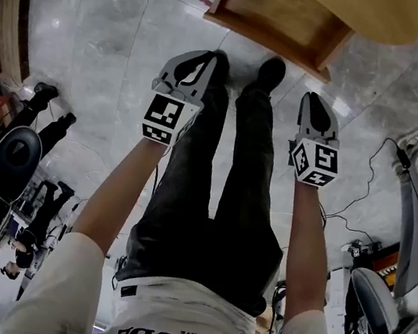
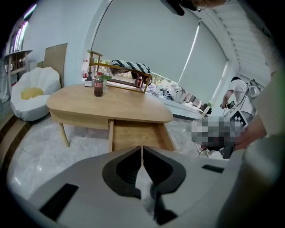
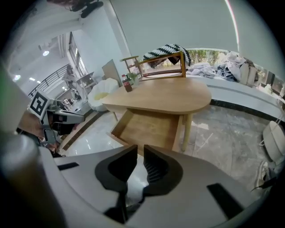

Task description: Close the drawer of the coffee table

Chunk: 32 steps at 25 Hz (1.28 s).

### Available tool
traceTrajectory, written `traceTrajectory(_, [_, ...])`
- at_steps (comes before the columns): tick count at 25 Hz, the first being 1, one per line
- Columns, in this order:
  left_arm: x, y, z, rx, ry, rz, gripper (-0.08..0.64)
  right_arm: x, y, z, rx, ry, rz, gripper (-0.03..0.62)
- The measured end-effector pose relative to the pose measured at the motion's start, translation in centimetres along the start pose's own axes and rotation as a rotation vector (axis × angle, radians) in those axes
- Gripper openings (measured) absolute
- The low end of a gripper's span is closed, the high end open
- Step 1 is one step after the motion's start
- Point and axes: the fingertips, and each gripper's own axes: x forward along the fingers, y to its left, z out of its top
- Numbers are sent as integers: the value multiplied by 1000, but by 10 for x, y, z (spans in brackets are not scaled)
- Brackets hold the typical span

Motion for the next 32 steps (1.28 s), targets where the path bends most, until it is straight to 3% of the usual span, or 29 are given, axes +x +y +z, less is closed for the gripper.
traceTrajectory(9, [46,18,-56,-33,47,10,27,38,-18,-54,22,35,-35,86])
traceTrajectory(12, [58,25,-75,-44,72,16,91,52,-27,-69,52,43,-70,94])
traceTrajectory(15, [67,32,-89,-42,92,24,95,62,-33,-79,80,46,-91,94])
traceTrajectory(25, [108,58,-122,-38,131,70,126,100,-50,-112,47,90,-89,111])
traceTrajectory(32, [136,66,-120,-89,99,106,138,115,-69,-122,104,62,-200,134])
